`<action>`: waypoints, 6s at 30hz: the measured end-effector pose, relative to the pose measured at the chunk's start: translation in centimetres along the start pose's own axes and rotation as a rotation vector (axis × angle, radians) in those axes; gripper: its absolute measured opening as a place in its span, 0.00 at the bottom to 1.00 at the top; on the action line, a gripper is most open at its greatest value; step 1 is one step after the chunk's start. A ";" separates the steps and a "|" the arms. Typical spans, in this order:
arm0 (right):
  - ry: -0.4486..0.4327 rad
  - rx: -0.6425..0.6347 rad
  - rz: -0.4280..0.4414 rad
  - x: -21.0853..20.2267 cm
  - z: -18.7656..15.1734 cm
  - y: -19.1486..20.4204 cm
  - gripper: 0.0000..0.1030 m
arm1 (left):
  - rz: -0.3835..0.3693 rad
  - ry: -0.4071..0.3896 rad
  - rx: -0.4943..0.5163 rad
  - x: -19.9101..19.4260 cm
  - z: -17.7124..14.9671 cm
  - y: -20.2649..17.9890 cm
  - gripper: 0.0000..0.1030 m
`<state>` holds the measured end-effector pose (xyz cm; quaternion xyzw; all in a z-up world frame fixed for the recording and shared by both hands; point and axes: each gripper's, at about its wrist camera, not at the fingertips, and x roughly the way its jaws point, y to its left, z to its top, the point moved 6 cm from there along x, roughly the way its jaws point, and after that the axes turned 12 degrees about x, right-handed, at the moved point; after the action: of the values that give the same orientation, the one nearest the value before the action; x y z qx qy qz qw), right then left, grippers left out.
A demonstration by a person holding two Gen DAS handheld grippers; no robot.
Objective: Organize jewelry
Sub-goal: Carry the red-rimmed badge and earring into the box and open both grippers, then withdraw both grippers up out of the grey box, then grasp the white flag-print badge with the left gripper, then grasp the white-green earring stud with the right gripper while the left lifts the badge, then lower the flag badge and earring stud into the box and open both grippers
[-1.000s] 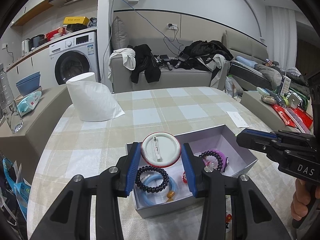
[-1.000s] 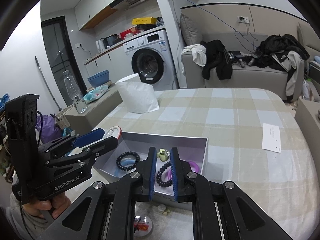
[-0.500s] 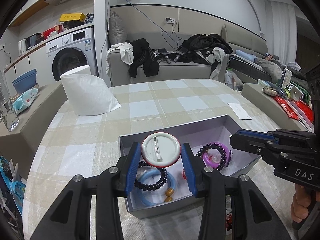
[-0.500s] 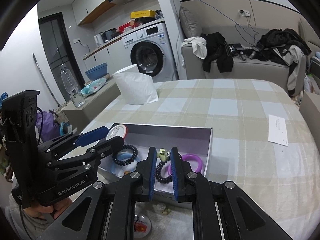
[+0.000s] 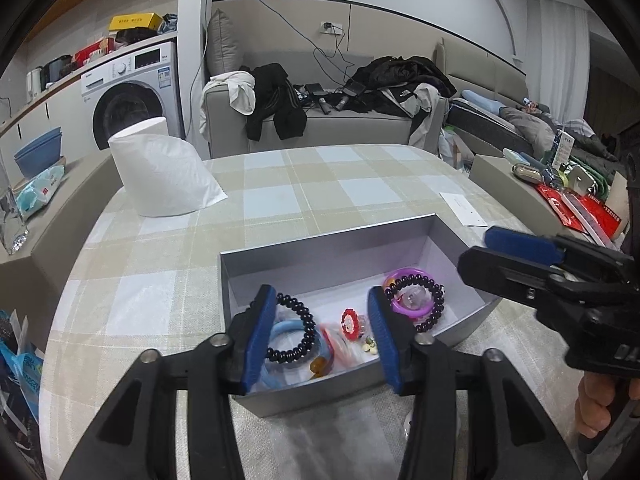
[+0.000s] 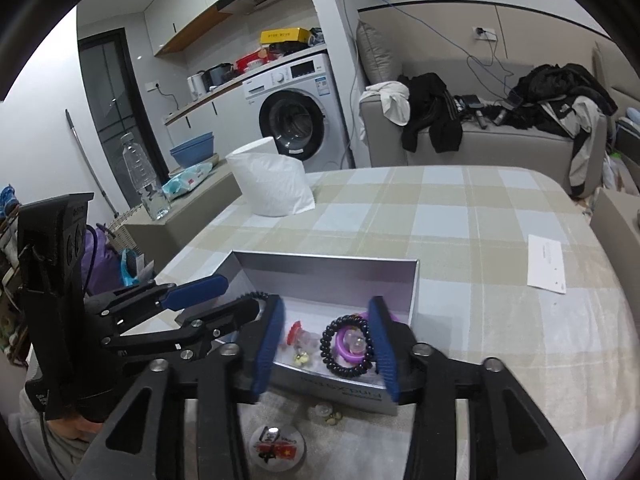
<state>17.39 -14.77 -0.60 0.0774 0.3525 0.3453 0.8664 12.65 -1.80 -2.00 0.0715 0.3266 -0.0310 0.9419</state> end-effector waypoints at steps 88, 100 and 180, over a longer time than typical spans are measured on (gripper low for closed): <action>0.252 -0.162 -0.033 1.0 -7.8 0.4 0.37 | -0.120 0.001 0.046 -2.3 -3.3 -2.8 0.36; 0.276 -0.189 -0.124 3.4 -7.3 0.7 0.24 | -0.106 -0.051 0.014 -3.2 -2.5 -1.4 0.36; 0.050 -0.033 0.016 -0.5 0.0 0.0 0.12 | -0.020 -0.064 -0.024 -0.5 -0.3 0.9 0.36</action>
<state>17.10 -15.12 -0.35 0.0574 0.3675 0.3599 0.8556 12.23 -0.91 -1.82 0.0558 0.2973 -0.0388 0.9524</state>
